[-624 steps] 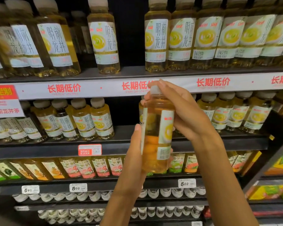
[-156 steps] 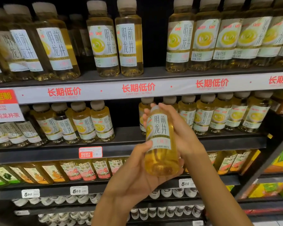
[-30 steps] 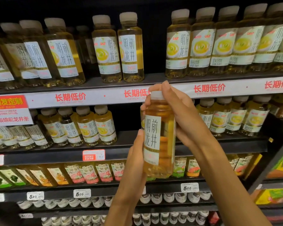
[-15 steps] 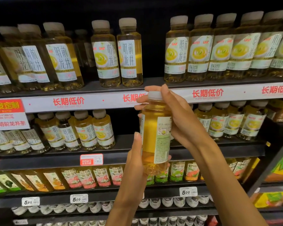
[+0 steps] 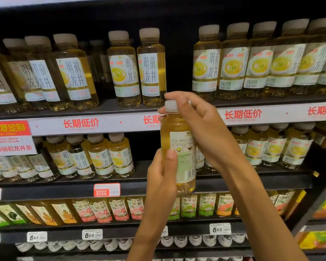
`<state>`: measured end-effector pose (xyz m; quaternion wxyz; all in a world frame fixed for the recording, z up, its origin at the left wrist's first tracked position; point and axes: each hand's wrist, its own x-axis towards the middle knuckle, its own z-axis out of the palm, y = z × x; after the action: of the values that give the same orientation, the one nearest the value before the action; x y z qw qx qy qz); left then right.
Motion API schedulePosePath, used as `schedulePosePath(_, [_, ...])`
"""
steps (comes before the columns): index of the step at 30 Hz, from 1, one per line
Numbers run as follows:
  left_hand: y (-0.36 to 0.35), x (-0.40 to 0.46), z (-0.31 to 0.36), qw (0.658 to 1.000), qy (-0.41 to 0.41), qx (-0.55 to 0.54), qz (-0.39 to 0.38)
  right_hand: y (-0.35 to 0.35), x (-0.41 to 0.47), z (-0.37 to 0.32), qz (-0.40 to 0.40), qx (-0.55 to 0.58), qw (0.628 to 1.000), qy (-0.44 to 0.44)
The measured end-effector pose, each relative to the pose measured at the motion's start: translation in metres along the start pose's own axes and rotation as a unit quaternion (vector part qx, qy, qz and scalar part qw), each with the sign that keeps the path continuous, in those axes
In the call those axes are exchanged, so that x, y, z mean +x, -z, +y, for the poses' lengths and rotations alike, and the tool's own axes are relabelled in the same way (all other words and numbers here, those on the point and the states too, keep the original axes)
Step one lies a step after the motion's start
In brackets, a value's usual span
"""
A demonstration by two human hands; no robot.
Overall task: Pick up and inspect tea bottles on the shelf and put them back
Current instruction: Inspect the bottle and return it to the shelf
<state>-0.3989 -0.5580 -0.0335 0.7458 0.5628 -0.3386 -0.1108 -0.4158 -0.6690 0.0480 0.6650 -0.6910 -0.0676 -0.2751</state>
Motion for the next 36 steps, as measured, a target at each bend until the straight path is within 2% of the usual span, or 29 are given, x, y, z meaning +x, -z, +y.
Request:
schedulePosePath(4, [0.005,-0.002,-0.006,0.992,0.102,-0.067,-0.032,0.006,0.002,0.005,-0.066,0.085,0.992,-0.065])
schedulePosePath(6, [0.007,-0.003,-0.008,0.988,0.125,-0.08,-0.04,0.007,0.002,0.008,-0.076,0.096,0.989,-0.079])
schedulePosePath(9, [0.009,0.0,-0.009,0.994,0.095,-0.046,-0.025,0.007,-0.001,0.009,-0.036,0.065,0.996,-0.042])
schedulePosePath(12, [0.011,0.004,-0.006,0.998,0.011,0.046,-0.028,0.005,-0.006,0.005,0.001,0.015,1.0,0.022])
schedulePosePath(14, [0.012,0.008,-0.007,0.994,-0.007,0.099,-0.036,0.002,-0.009,0.003,0.007,0.006,0.999,0.048])
schedulePosePath(16, [0.014,0.011,-0.009,0.99,-0.019,0.131,-0.042,0.002,-0.012,0.0,-0.011,-0.002,0.997,0.072])
schedulePosePath(20, [0.022,0.028,-0.006,0.983,-0.063,0.171,-0.015,0.011,-0.021,-0.007,-0.116,0.016,0.986,0.118])
schedulePosePath(23, [0.028,0.04,-0.001,0.979,-0.085,0.182,-0.023,0.016,-0.025,-0.012,-0.168,-0.017,0.974,0.148])
schedulePosePath(27, [0.024,0.041,0.004,0.979,-0.089,0.179,-0.037,0.017,-0.026,-0.017,-0.187,-0.03,0.966,0.174])
schedulePosePath(30, [0.026,0.033,0.008,0.978,-0.087,0.174,-0.07,0.018,-0.022,-0.017,-0.157,-0.004,0.973,0.167])
schedulePosePath(33, [0.028,0.022,0.015,0.975,-0.041,0.164,-0.147,0.019,-0.013,-0.018,-0.121,0.053,0.983,0.13])
schedulePosePath(36, [0.027,0.02,0.015,0.971,0.007,0.139,-0.192,0.021,-0.003,-0.017,-0.139,0.082,0.985,0.068])
